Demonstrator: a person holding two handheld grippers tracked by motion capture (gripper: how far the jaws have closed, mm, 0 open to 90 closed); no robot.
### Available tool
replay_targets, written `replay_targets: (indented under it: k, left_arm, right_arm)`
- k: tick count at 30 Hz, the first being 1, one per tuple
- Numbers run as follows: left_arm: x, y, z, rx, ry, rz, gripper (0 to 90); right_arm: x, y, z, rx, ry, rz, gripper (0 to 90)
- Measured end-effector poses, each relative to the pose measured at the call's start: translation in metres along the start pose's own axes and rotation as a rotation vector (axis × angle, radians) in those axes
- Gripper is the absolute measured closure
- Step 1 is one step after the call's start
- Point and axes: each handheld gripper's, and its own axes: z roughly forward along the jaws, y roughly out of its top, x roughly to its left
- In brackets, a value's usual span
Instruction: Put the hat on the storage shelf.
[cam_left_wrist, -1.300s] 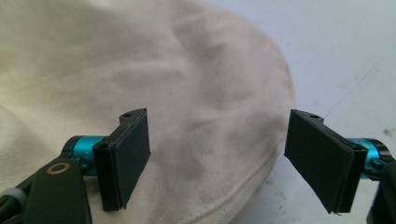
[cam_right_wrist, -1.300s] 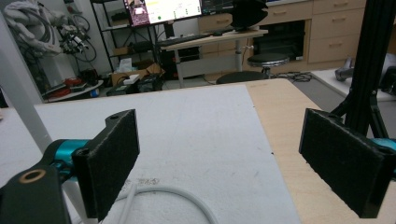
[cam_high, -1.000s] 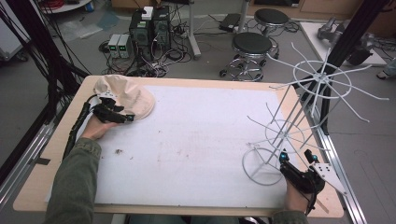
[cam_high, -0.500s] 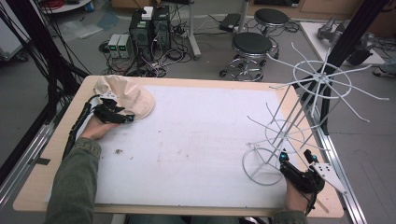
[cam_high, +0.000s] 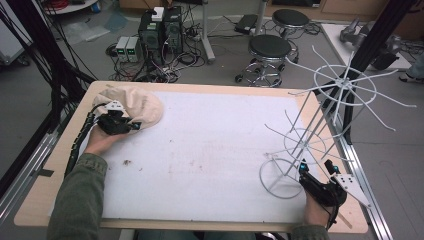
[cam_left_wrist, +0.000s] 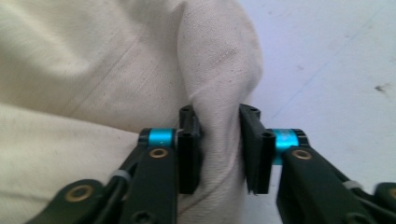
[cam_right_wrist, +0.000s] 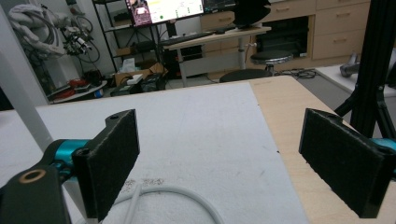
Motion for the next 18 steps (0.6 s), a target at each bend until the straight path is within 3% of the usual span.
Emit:
replay_targets:
  k: [3, 18]
  left_arm:
    - [-0.0041, 0.0021, -0.0014, -0.015, -0.011, 0.013, 81.8]
    - [-0.006, 0.0023, -0.004, -0.023, 0.0, 0.001, 81.2]
  right_arm:
    - [0.0005, 0.0002, 0.0007, 0.002, 0.004, 0.003, 11.3]
    - [-0.0008, -0.0002, 0.0023, 0.002, 0.019, 0.022, 11.3]
